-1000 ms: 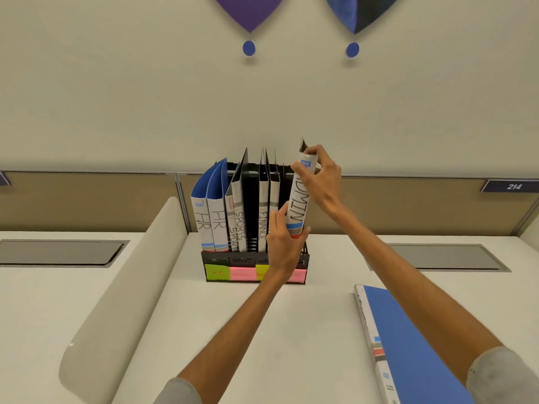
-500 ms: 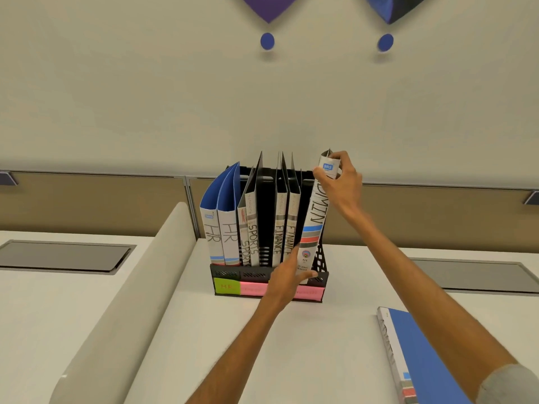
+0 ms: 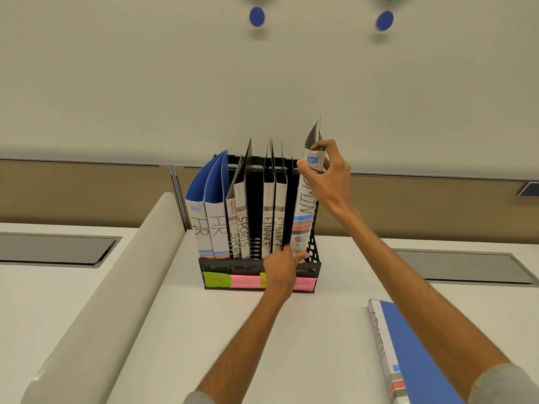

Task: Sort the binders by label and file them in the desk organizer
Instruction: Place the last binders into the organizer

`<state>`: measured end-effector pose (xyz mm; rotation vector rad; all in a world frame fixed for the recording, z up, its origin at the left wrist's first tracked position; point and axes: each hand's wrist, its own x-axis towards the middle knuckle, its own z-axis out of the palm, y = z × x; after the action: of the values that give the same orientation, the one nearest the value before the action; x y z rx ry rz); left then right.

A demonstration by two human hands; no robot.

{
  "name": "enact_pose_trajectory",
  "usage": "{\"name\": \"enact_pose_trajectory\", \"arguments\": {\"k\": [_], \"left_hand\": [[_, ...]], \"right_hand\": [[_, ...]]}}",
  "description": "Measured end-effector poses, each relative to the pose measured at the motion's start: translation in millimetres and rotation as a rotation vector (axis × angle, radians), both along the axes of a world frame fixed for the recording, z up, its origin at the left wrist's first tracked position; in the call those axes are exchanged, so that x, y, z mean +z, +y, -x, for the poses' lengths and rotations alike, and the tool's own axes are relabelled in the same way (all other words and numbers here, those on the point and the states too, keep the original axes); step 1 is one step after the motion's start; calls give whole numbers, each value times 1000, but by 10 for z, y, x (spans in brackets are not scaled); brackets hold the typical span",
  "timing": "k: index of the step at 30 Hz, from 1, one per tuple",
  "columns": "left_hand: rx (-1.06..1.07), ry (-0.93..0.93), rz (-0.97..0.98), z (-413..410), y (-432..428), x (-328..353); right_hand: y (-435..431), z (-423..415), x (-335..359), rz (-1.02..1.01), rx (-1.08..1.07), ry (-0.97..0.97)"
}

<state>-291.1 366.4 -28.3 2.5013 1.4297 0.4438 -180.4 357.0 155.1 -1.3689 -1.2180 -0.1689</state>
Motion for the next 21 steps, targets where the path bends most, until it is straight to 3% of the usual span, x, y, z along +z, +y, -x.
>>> {"name": "enact_pose_trajectory", "arguments": {"k": [9,21], "left_hand": [[-16,177,-34,-30,-83,103],[18,19,-29,-35,-124,-25]], "right_hand": [[-66,-65,30,87,18,-12],[-150,-30,58,20,-150,-61]]}}
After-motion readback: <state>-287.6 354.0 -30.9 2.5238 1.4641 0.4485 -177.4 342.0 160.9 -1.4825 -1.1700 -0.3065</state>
